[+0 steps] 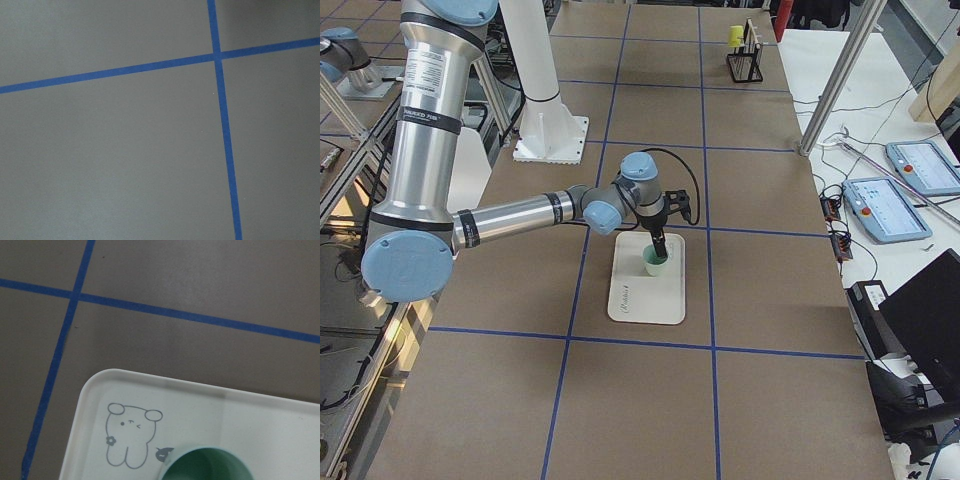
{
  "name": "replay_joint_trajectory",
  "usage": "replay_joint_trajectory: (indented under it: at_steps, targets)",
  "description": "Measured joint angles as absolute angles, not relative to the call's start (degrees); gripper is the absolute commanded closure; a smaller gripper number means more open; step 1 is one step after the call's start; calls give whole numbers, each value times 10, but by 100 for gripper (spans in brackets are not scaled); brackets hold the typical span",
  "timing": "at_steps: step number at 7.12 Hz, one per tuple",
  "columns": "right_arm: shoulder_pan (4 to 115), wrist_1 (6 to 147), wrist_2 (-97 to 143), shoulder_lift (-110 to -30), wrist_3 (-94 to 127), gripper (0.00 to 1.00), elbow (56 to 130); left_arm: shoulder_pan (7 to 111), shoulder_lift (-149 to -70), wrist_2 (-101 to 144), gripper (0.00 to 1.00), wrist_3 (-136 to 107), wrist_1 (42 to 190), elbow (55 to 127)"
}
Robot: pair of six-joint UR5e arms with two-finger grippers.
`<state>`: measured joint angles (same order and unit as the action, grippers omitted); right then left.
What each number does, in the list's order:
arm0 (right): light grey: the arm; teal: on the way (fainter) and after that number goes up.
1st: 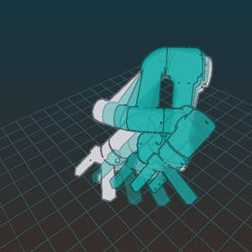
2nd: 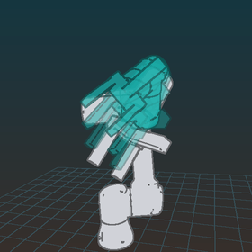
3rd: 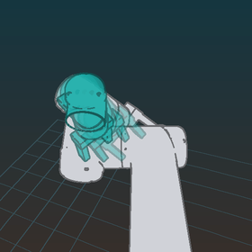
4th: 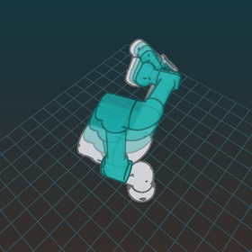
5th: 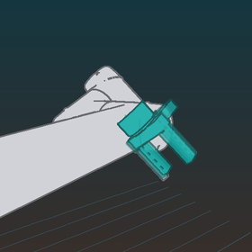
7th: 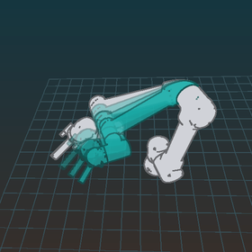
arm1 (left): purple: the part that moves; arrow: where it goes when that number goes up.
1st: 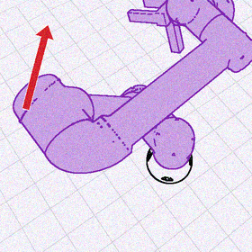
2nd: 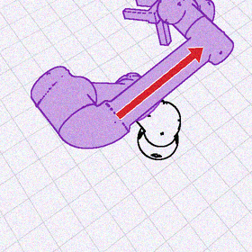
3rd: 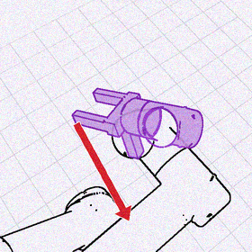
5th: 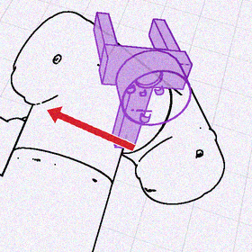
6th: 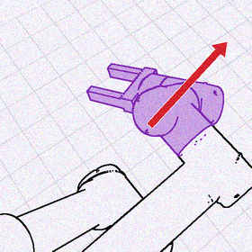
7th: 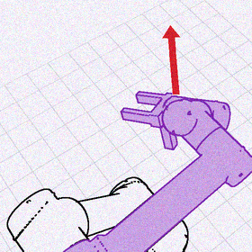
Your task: Left arm grabs green cup and hands to right arm on tray
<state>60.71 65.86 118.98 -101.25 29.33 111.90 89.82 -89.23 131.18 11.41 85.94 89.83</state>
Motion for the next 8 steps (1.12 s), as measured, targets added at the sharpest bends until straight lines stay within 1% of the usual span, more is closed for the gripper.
replay_joint_trajectory:
  at_steps: [2,4,6,8]
  targets:
    - [713,747,1237,-1012,113,1,1114,899,-892,1315,0,113,860,901]
    - [799,811,1271,-1016,-19,1,1100,900,-892,1340,0,94,862,919]
    - [852,827,1282,-1035,-57,1,1072,900,-889,1351,0,72,863,947]
    - [869,826,1279,-1052,-63,1,1035,899,-882,1354,0,68,865,954]
